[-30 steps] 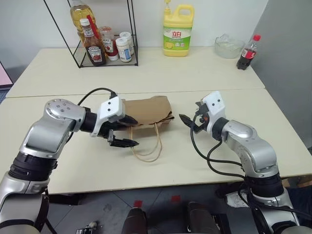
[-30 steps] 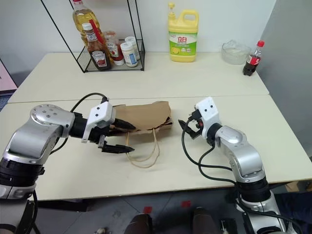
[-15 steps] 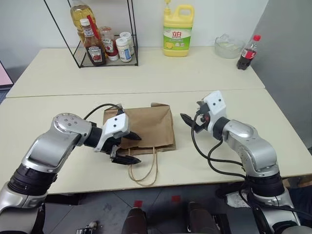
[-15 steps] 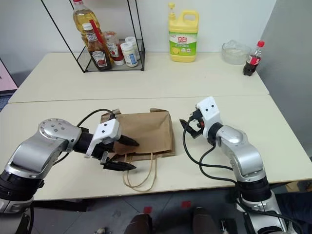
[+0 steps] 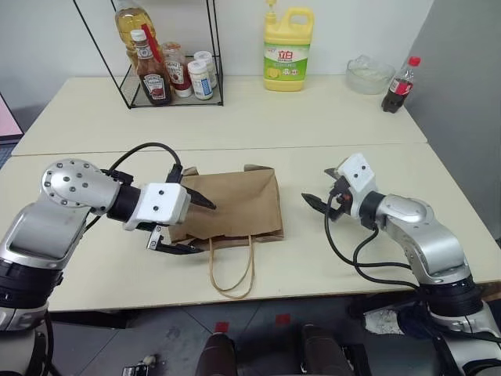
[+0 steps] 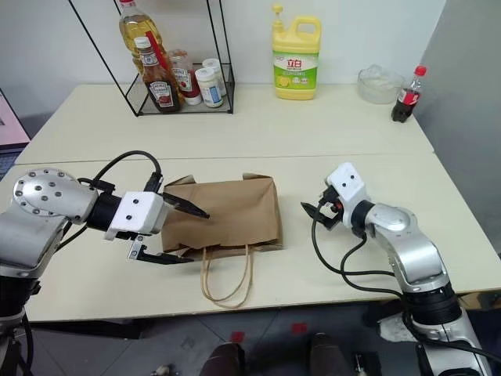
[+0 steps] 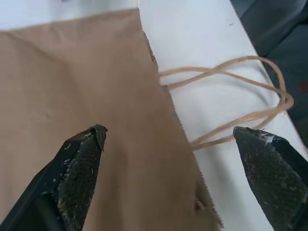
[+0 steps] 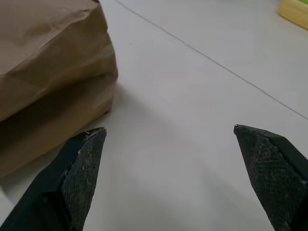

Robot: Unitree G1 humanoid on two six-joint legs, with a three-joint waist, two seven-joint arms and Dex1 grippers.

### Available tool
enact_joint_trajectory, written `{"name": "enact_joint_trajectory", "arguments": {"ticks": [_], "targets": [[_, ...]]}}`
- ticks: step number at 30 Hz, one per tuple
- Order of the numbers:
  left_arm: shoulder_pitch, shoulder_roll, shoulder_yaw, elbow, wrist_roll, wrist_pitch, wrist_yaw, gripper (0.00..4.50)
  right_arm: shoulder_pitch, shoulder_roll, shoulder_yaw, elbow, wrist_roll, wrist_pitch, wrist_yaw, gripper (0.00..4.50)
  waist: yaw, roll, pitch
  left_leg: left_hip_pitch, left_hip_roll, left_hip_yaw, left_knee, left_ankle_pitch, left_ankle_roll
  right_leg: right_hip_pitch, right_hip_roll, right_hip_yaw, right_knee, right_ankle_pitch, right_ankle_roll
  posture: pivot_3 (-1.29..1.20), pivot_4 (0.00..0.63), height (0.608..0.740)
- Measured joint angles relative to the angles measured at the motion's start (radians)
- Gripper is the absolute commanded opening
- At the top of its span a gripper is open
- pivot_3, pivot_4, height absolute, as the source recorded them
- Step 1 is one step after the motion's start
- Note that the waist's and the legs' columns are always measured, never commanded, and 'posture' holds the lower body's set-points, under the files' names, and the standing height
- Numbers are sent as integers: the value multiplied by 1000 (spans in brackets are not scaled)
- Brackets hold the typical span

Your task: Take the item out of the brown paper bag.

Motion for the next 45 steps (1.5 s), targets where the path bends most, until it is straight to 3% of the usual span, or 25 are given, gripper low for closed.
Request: {"name": "enact_joint_trajectory", "arguments": {"ticks": [7, 13, 16, 20, 33, 40, 45], "targets": [[74, -68, -9, 41, 73, -357, 42, 4500, 117, -92, 35, -12, 1, -159, 183, 4459, 8, 0, 0, 1, 0, 0, 0, 0, 0, 1, 0, 0, 0, 0, 0, 0, 150, 740], [89, -100, -35, 97, 117, -533, 73, 4500, 182, -114, 56, -31, -1, -248, 251, 4459, 9, 0, 0, 1, 0, 0, 1, 0, 0, 1, 0, 0, 1, 0, 0, 0, 150, 740], [97, -104, -48, 112, 125, -579, 87, 3902, 225, -137, 71, -57, -9, -314, 293, 4500, 9, 0, 0, 2, 0, 0, 1, 0, 0, 2, 0, 0, 1, 0, 0, 0, 150, 740], [97, -104, -63, 125, 123, -592, 90, 2688, 264, -162, 89, -72, -20, -376, 335, 4500, 9, 0, 0, 2, 0, 0, 1, 0, 0, 2, 0, 0, 1, 0, 0, 0, 150, 740], [9, -14, -51, 207, 37, -596, 3, 2688, 278, -173, 106, -74, -40, -483, 392, 4500, 9, 0, 0, 4, 0, 0, 1, 0, 0, 3, 0, 0, 1, 0, 0, 0, 150, 740], [32, -20, -52, 215, 39, -617, 12, 2688, 273, -170, 127, -75, -41, -492, 398, 4500, 9, 0, 0, 3, 0, 0, 2, 0, 0, 3, 0, 0, 1, 0, 0, 0, 150, 740], [31, -45, -44, 211, 31, -504, 76, 2688, 245, -168, 125, -71, -41, -490, 392, 4500, 9, 0, 0, 4, 0, 0, 2, 0, 0, 3, 0, 0, 1, 0, 0, 0, 150, 740]]}}
